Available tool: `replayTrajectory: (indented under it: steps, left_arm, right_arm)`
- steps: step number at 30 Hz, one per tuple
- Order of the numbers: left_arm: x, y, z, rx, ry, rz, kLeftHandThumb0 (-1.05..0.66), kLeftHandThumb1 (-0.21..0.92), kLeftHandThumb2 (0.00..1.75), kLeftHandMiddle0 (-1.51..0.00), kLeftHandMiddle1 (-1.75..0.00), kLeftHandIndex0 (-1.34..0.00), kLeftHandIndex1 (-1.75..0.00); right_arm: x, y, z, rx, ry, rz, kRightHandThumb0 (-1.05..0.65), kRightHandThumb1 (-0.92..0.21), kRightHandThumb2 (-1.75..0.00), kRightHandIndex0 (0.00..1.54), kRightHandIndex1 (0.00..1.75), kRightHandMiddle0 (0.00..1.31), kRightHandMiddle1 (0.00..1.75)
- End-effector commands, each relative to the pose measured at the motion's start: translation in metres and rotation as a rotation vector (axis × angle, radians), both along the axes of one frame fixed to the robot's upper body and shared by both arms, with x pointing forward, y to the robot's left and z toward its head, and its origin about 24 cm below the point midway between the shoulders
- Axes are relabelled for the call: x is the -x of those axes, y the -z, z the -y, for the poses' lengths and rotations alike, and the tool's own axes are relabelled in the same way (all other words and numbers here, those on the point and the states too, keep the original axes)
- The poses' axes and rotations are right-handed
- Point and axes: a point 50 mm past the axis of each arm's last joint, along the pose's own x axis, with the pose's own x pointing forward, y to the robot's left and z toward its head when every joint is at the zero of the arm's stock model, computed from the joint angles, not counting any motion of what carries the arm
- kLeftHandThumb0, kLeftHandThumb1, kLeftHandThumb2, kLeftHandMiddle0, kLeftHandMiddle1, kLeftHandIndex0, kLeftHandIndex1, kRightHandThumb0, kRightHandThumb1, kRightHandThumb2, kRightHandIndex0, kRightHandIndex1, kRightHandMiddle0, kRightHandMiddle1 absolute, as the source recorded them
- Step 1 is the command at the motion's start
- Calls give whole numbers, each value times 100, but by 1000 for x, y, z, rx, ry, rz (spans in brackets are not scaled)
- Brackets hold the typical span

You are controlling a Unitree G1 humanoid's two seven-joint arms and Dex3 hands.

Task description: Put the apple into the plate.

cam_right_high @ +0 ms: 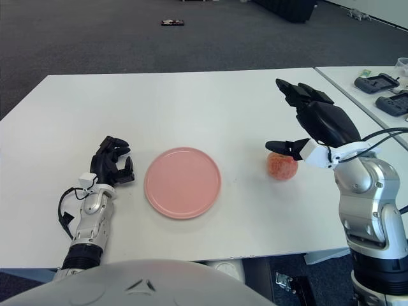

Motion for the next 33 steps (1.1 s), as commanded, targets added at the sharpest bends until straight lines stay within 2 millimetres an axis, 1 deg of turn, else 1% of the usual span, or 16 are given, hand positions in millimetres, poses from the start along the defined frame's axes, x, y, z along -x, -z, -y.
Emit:
replayTrajectory:
  steps: [1,4,5,7,8,10,12,15,20,23,24,25,26,28,30,33]
  left_arm:
    - [8,14,1,10,1,-83,-1,10,158,-77,-175,-54,-174]
    - [8,14,0,1,-1,-89,-1,12,157,-76,-175,-53,-175]
    - [8,14,-1,-1,-1,-90,-1,12,156,-76,-175,-53,-175]
    - [8,14,-1,-3,-2,-92,-1,13,155,-75,-175,-52,-175]
    - [8,14,-1,-1,-1,-91,-1,13,155,-75,-175,-52,-175]
    - [8,15,-1,4,1,-87,-1,15,153,-73,-175,-51,-175]
    - [8,15,-2,13,1,-84,-1,17,150,-71,-175,-49,-175]
    - [7,15,-2,25,-1,-83,-1,22,144,-67,-174,-46,-175]
    - [7,16,-2,38,-5,-85,-1,24,141,-66,-173,-44,-175]
    - [7,17,-3,50,-8,-86,-1,25,141,-66,-172,-44,-175]
    - [7,17,-3,53,-9,-86,-1,25,140,-65,-172,-44,-175]
    - [7,17,-3,54,-10,-86,-1,25,140,-65,-172,-44,-175]
    - [7,17,-3,55,-10,-85,-1,25,140,-65,-172,-44,-175]
    - [8,17,-3,55,-10,-84,-1,25,140,-65,-172,-44,-175]
    - [8,17,-4,47,-11,-85,-1,24,142,-65,-173,-45,-175]
    - [8,17,-4,39,-13,-86,-1,22,144,-67,-174,-46,-175]
  right_arm:
    - [3,1,-1,40,-2,-43,-100,-55,-67,0,0,0,0]
    - [2,2,-1,-7,-21,-24,-100,-58,-72,0,0,0,0]
    - [2,8,1,-30,-28,-25,-100,-59,-74,0,0,0,0]
    - [6,33,6,-3,-2,-90,-100,-69,-73,0,0,0,12]
    - [8,35,6,17,5,-116,-101,-74,-71,0,0,0,14]
    - [8,32,4,41,9,-141,-103,-78,-67,0,0,0,7]
    - [8,30,3,51,6,-165,-104,-78,-64,0,0,0,4]
    - [10,29,-2,56,-8,-201,-104,-74,-59,0,0,0,1]
    - [12,30,-3,49,-28,-236,-105,-70,-55,0,0,0,0]
    - [11,35,-5,55,-33,-263,-105,-69,-54,0,0,0,0]
    - [6,39,1,80,-26,-278,-105,-69,-53,0,0,0,0]
    - [3,42,6,97,-21,-287,-99,-64,-62,0,0,0,0]
    - [4,53,2,86,-26,-326,-91,-56,-78,0,0,0,2]
    - [6,63,-1,69,-28,-386,-93,-57,-83,0,0,0,1]
    - [5,64,1,85,-14,-422,-100,-65,-69,0,0,0,0]
    - [5,65,1,110,0,-443,-103,-69,-60,0,0,0,0]
